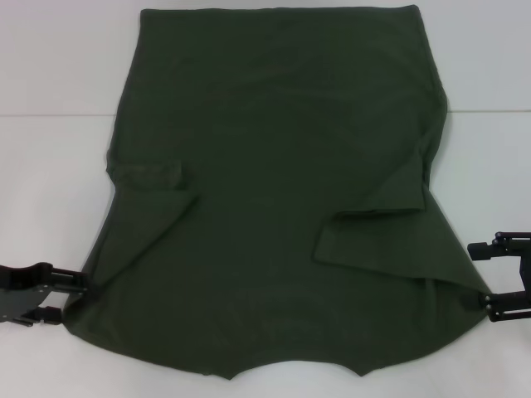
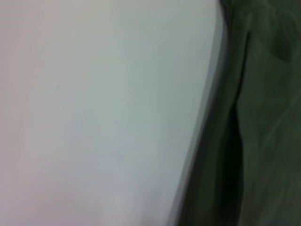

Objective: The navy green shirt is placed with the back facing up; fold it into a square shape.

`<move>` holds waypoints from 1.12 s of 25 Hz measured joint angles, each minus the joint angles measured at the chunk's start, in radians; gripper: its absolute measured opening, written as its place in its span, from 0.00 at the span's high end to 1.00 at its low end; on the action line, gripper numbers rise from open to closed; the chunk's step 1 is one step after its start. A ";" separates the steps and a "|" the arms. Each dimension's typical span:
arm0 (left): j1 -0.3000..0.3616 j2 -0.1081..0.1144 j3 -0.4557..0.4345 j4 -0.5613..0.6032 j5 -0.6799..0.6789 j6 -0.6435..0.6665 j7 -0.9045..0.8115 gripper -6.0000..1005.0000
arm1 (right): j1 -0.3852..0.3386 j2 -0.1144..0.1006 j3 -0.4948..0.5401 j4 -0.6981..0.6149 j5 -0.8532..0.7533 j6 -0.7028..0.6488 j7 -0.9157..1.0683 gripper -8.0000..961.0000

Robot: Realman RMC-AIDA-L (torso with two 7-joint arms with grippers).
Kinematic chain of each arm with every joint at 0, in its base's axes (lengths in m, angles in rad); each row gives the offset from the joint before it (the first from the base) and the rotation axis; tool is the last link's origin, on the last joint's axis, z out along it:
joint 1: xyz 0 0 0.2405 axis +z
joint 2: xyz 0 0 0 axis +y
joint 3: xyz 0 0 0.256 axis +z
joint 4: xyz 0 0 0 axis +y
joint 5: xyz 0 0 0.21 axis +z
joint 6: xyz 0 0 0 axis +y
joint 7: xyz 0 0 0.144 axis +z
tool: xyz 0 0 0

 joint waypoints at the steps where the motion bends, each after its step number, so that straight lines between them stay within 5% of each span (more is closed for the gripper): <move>1: -0.002 0.000 0.000 -0.002 0.000 0.001 0.000 0.19 | 0.000 0.000 0.000 0.000 0.000 0.000 0.000 0.13; 16: -0.070 -0.008 -0.002 -0.074 -0.031 0.010 -0.001 0.19 | -0.001 0.000 0.000 0.000 -0.001 0.004 0.000 0.14; 28: -0.065 -0.018 0.046 -0.047 -0.022 -0.009 -0.002 0.41 | 0.000 -0.003 0.008 -0.001 0.003 -0.001 0.004 0.14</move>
